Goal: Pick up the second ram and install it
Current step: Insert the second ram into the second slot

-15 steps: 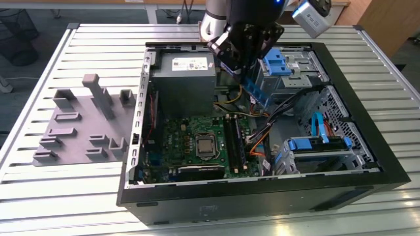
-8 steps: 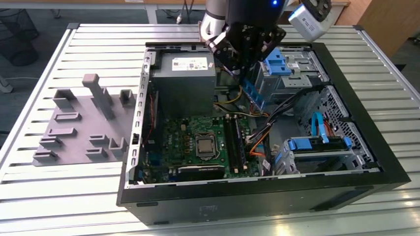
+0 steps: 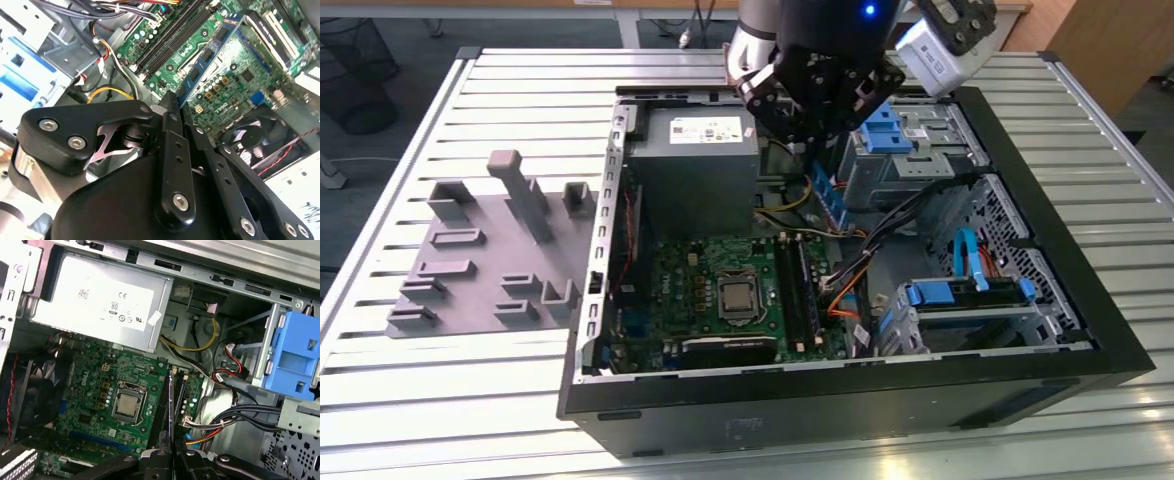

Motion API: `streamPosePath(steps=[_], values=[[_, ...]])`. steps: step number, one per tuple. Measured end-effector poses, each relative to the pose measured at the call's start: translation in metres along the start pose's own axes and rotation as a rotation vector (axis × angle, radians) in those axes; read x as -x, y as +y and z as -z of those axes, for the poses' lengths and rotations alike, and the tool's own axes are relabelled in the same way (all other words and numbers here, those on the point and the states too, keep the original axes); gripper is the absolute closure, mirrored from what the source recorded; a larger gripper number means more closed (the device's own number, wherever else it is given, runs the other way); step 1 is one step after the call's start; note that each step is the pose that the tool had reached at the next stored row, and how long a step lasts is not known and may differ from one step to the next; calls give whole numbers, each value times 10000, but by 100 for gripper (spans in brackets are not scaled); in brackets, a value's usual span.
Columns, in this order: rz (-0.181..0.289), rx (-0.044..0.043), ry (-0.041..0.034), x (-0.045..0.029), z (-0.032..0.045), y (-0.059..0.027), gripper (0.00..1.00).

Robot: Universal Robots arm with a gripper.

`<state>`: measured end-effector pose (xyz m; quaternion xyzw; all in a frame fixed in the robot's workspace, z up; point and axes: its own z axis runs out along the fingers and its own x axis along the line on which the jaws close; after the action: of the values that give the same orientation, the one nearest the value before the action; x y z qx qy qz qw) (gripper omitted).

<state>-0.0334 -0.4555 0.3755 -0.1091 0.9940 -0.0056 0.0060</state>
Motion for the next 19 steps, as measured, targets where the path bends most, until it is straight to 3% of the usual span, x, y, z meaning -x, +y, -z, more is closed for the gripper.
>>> streamPosePath(steps=[3, 19], values=[[-375, -4, 5, 1, -4, 0, 86], [-546, 3, 6, 1, -28, 1, 86]])
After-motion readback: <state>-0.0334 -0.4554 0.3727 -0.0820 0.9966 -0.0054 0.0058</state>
